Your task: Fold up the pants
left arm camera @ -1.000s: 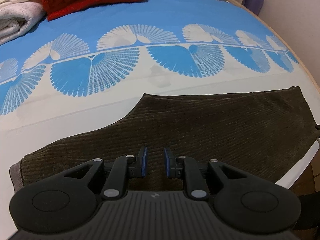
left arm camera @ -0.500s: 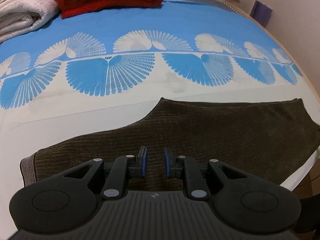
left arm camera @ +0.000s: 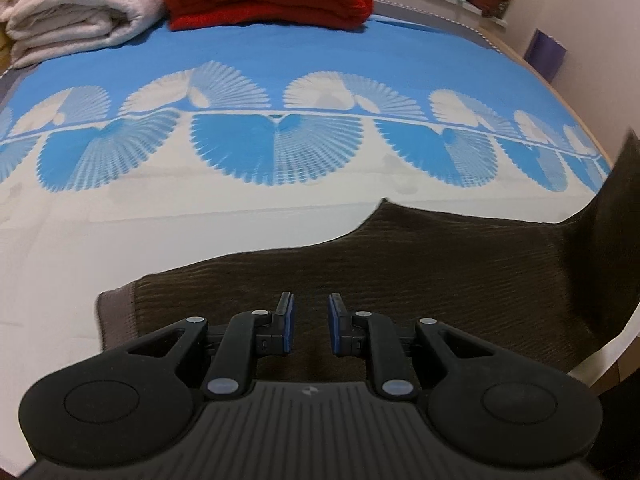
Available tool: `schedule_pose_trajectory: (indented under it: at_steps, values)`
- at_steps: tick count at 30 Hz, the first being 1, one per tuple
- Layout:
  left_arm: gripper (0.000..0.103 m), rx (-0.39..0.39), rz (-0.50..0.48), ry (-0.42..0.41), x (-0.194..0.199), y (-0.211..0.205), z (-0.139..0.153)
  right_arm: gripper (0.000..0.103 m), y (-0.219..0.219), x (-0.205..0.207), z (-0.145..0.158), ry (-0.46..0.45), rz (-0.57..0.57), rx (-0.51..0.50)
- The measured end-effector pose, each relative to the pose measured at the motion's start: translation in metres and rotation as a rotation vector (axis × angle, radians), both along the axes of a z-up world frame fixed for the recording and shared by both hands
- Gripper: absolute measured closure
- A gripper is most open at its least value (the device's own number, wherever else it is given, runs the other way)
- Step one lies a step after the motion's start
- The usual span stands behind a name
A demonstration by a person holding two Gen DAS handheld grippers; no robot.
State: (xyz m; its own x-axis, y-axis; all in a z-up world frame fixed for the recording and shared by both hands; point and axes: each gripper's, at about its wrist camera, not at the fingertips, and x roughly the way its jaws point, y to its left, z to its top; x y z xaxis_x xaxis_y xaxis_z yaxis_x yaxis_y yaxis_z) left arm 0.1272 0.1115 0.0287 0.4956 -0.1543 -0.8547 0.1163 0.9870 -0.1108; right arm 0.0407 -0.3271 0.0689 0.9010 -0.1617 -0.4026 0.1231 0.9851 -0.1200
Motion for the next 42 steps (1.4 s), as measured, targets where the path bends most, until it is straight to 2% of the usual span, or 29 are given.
schedule_pose_trajectory:
  at_steps: [3, 5, 8, 9, 11, 14, 17, 19, 21, 22, 24, 26, 27, 28, 29, 30, 31, 33, 37, 42]
  values:
    - [0.084, 0.009, 0.023, 0.007, -0.004, 0.016, -0.002, 0.081, 0.075, -0.009, -0.031, 0.019, 0.17, -0.107]
    - [0.084, 0.01, 0.037, 0.013, -0.006, 0.026, -0.003, 0.081, 0.119, -0.014, -0.067, 0.085, 0.311, -0.184]
    - [0.084, 0.018, 0.054, 0.02, -0.008, 0.036, -0.005, 0.081, 0.169, -0.006, -0.117, 0.309, 0.537, -0.295]
    - [0.084, 0.019, 0.057, 0.021, -0.008, 0.039, -0.005, 0.081, 0.178, -0.002, -0.131, 0.374, 0.569, -0.338]
    - [0.084, 0.017, 0.066, 0.021, -0.009, 0.044, -0.005, 0.081, 0.182, 0.006, -0.14, 0.42, 0.577, -0.366]
    - [0.084, 0.016, 0.074, 0.021, -0.008, 0.048, -0.004, 0.081, 0.177, 0.016, -0.127, 0.403, 0.517, -0.301]
    - [0.084, 0.018, 0.074, 0.022, -0.005, 0.049, -0.005, 0.081, 0.18, 0.006, -0.106, 0.276, 0.468, -0.332]
    - [0.084, 0.018, 0.071, 0.025, -0.004, 0.047, -0.005, 0.081, 0.188, -0.005, -0.101, 0.201, 0.492, -0.364]
    - [0.084, 0.02, 0.058, 0.021, -0.003, 0.041, -0.004, 0.081, 0.198, -0.024, -0.105, 0.157, 0.595, -0.432]
    - [0.084, 0.019, 0.052, 0.02, -0.002, 0.039, -0.004, 0.081, 0.205, -0.031, -0.112, 0.167, 0.663, -0.453]
    - [0.084, 0.021, 0.044, 0.024, -0.001, 0.034, -0.005, 0.077, 0.213, -0.049, -0.138, 0.255, 0.821, -0.557]
    - [0.084, 0.027, 0.04, 0.032, 0.001, 0.029, -0.007, 0.075, 0.214, -0.061, -0.162, 0.329, 0.896, -0.634]
    - [0.084, 0.029, 0.035, 0.035, 0.002, 0.026, -0.008, 0.074, 0.212, -0.068, -0.165, 0.306, 0.905, -0.658]
    - [0.084, 0.029, 0.029, 0.034, 0.002, 0.024, -0.008, 0.073, 0.21, -0.073, -0.161, 0.281, 0.911, -0.66]
    - [0.084, 0.03, 0.022, 0.033, 0.003, 0.021, -0.009, 0.071, 0.205, -0.071, -0.152, 0.285, 0.915, -0.607]
    - [0.084, 0.032, 0.017, 0.033, 0.004, 0.018, -0.009, 0.068, 0.196, -0.067, -0.14, 0.286, 0.908, -0.507]
    - [0.084, 0.035, 0.016, 0.034, 0.004, 0.016, -0.01, 0.062, 0.189, -0.064, -0.132, 0.28, 0.895, -0.432]
    - [0.084, 0.041, 0.015, 0.039, 0.006, 0.013, -0.012, 0.056, 0.176, -0.06, -0.118, 0.264, 0.847, -0.337]
    - [0.084, 0.053, 0.012, 0.049, 0.008, 0.008, -0.015, 0.052, 0.167, -0.048, -0.122, 0.29, 0.808, -0.249]
    - [0.084, 0.064, 0.009, 0.06, 0.009, 0.004, -0.018, 0.052, 0.17, -0.039, -0.13, 0.349, 0.823, -0.21]
